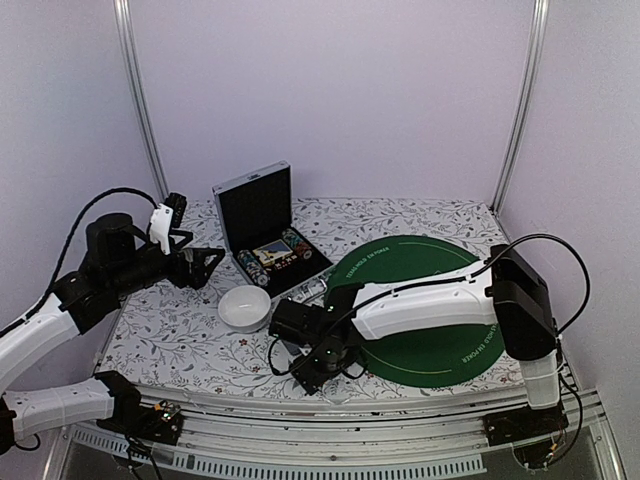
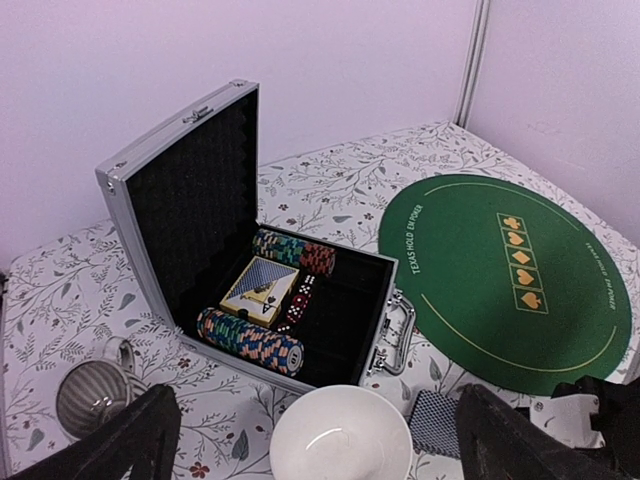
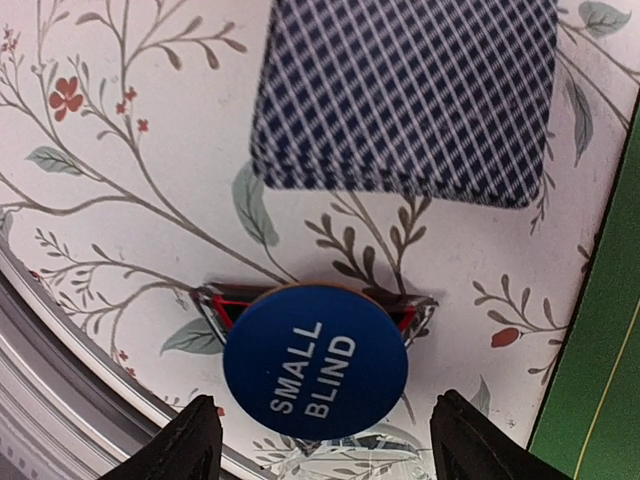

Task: Distribute texas hold em gaming equipment
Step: Pick up the dealer button from the center of the board.

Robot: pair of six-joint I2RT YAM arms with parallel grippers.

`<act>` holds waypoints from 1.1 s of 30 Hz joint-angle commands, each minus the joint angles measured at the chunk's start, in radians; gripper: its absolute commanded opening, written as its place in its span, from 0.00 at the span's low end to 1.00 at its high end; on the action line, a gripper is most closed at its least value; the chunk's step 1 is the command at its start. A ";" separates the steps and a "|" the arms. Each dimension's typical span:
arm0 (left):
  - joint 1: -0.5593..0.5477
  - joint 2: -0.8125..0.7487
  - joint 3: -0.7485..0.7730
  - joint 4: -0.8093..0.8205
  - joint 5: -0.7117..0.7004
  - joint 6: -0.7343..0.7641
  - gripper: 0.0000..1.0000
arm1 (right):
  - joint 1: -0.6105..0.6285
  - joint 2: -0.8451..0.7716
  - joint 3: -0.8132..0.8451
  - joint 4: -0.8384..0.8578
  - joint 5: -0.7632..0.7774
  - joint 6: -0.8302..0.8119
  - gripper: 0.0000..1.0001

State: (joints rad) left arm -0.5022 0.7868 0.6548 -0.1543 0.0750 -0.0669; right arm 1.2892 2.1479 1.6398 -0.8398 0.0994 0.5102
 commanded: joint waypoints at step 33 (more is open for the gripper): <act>-0.004 0.012 -0.021 0.026 0.001 0.021 0.98 | 0.021 -0.080 -0.105 -0.127 -0.076 0.073 0.51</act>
State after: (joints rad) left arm -0.5022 0.7971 0.6510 -0.1501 0.0711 -0.0551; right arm 1.3025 2.1033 1.5429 -0.9512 0.0410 0.5694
